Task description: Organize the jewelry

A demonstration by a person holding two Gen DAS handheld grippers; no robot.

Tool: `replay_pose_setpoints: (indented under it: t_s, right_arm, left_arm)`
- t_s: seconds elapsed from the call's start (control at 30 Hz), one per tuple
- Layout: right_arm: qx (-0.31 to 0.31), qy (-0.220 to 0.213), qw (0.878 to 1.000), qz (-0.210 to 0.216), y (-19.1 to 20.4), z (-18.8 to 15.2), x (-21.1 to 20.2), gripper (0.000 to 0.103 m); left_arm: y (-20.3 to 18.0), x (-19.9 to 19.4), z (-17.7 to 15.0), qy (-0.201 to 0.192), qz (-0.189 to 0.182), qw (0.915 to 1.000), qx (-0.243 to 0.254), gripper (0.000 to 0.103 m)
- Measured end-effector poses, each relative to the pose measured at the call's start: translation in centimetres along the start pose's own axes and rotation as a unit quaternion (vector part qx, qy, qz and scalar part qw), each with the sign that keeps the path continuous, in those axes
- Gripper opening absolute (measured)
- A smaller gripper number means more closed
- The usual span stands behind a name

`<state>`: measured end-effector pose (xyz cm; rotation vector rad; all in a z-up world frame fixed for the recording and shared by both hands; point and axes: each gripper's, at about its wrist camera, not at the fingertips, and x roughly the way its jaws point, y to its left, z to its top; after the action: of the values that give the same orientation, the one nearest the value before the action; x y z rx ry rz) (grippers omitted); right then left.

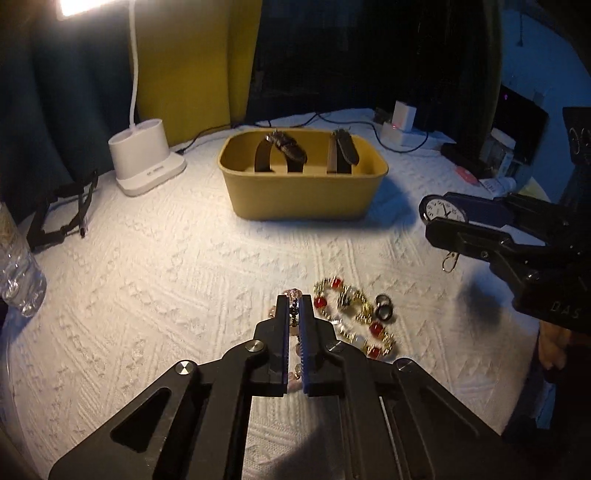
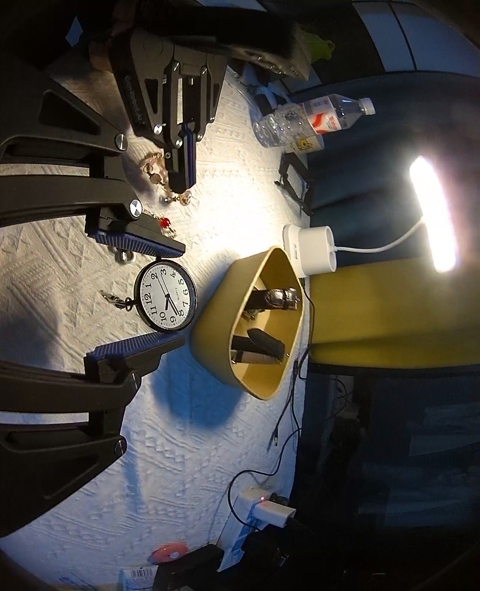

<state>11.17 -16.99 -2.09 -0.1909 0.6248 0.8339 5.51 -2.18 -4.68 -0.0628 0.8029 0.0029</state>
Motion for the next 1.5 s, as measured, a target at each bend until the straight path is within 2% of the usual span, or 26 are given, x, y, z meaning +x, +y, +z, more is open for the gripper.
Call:
replay_pose_setpoints:
  t_s: [0.57, 0.83, 1.23, 1.43, 1.5]
  right_arm:
    - [0.011, -0.027, 1.000, -0.004, -2.5, 2.5, 0.0, 0.041]
    - [0.016, -0.031, 0.999, -0.008, -3.7, 3.4, 0.5, 0.041]
    - [0.015, -0.024, 0.999, -0.020, -4.7, 4.5, 2.1, 0.041]
    - [0.011, -0.024, 0.999, -0.027, -5.1, 5.4, 2.9, 0.041]
    - [0.005, -0.025, 0.999, -0.029, -5.0, 5.8, 3.2, 0.041]
  left_arm:
    - [0.0, -2.3, 6.4, -0.083, 0.008, 0.9965, 0.012, 0.005]
    - [0.4, -1.9, 9.4, -0.112, 0.017, 0.9934, 0.020, 0.005]
    - [1.8, 1.5, 11.5, -0.104, 0.010, 0.9945, 0.006, 0.006]
    - [3.4, 4.3, 11.7, -0.067, 0.003, 0.9975, -0.022, 0.006]
    - [3.7, 4.7, 11.6, -0.068, 0.010, 0.9972, -0.028, 0.009]
